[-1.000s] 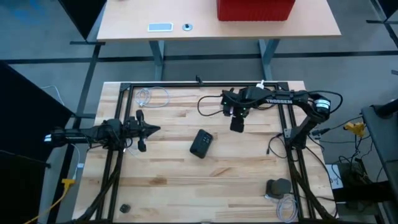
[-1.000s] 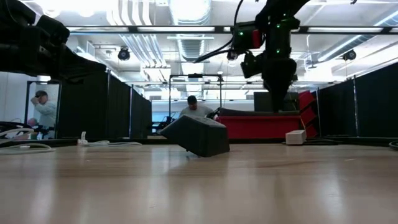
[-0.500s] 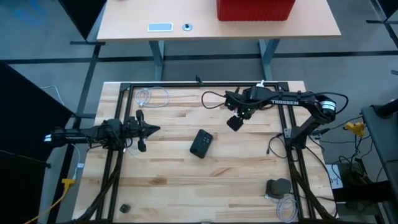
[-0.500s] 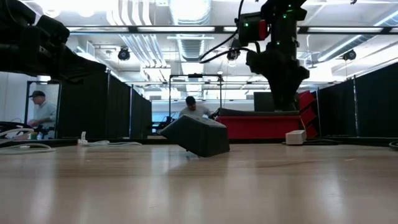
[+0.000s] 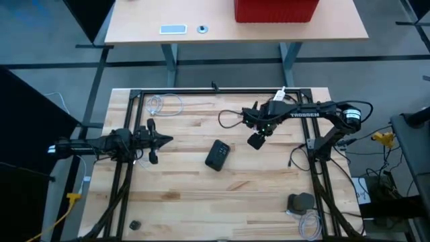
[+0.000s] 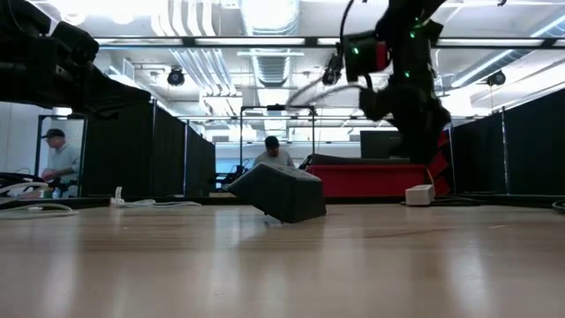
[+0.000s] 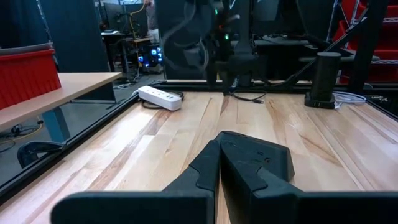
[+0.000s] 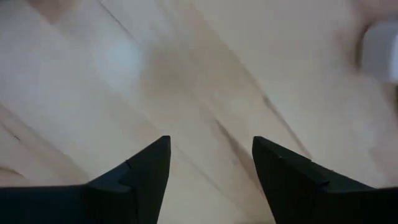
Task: Insert USB
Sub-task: Insert the bottom black charger cable into the top black outlet extension
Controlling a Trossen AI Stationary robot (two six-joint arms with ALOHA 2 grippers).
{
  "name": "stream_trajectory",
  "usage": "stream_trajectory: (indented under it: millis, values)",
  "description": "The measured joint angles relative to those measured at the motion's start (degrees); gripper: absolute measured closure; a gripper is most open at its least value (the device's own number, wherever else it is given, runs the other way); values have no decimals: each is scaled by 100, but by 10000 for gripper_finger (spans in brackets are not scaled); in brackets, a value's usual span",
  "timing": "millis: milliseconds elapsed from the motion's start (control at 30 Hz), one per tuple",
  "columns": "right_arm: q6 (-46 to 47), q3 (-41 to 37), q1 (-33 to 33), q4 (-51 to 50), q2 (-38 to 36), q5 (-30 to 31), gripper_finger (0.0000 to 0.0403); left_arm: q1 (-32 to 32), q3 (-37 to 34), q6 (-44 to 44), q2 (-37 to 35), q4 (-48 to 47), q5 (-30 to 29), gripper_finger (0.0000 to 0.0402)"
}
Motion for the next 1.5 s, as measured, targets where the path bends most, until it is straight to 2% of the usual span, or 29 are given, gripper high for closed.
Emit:
stream_trajectory:
  millis: [167, 267, 433, 800, 1067, 1167, 1333, 1500]
  values:
    - [654, -729, 85, 217, -2, 620, 177, -2, 1, 0, -1, 0, 2, 402]
    - [1063, -1183, 144, 187, -15, 620, 177, -1, 1, 0, -1, 0, 2, 402]
    - [1447, -1696, 555, -333, -76, -156, 183, 0, 1, 2, 1, 2, 2, 402]
    - [1756, -1913, 869, -449, -87, -402, 186, 0, -1, 0, -1, 0, 0, 402]
    - [1696, -2425, 855, -386, -92, -1148, 197, -2, 1, 0, -1, 0, 0, 402]
    - [1805, -2664, 835, -4, -107, -1418, 203, 0, 1, 0, 1, 0, 2, 402]
    - [1752, -2829, 841, 472, -118, -1808, 236, 0, -1, 0, 1, 0, 2, 402]
    - [1623, -2799, 860, 544, -111, -1753, 327, -2, 1, 0, -1, 0, 0, 402]
